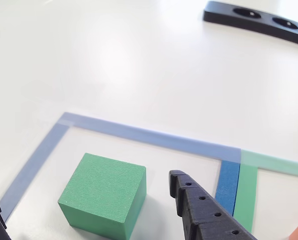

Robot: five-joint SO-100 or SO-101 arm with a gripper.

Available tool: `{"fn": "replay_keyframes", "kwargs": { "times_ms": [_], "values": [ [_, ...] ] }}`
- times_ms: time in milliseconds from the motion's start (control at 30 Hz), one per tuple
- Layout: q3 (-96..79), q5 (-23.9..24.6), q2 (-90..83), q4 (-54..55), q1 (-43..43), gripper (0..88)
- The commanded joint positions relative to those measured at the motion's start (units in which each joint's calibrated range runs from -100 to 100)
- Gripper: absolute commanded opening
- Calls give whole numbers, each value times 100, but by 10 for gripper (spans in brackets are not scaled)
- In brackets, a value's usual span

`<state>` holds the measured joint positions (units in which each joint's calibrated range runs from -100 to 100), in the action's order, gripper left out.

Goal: Tower of hanoi

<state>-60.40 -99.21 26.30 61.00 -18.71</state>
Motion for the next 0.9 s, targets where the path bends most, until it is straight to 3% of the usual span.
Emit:
{"fn": "replay_keyframes", "kwargs": {
  "times_ms": [0,500,867],
  "values": [
    [211,-79,-2,137,-47,425],
    [238,-79,175,202,-123,330],
    [302,-79,263,355,-253,333]
  ]
}}
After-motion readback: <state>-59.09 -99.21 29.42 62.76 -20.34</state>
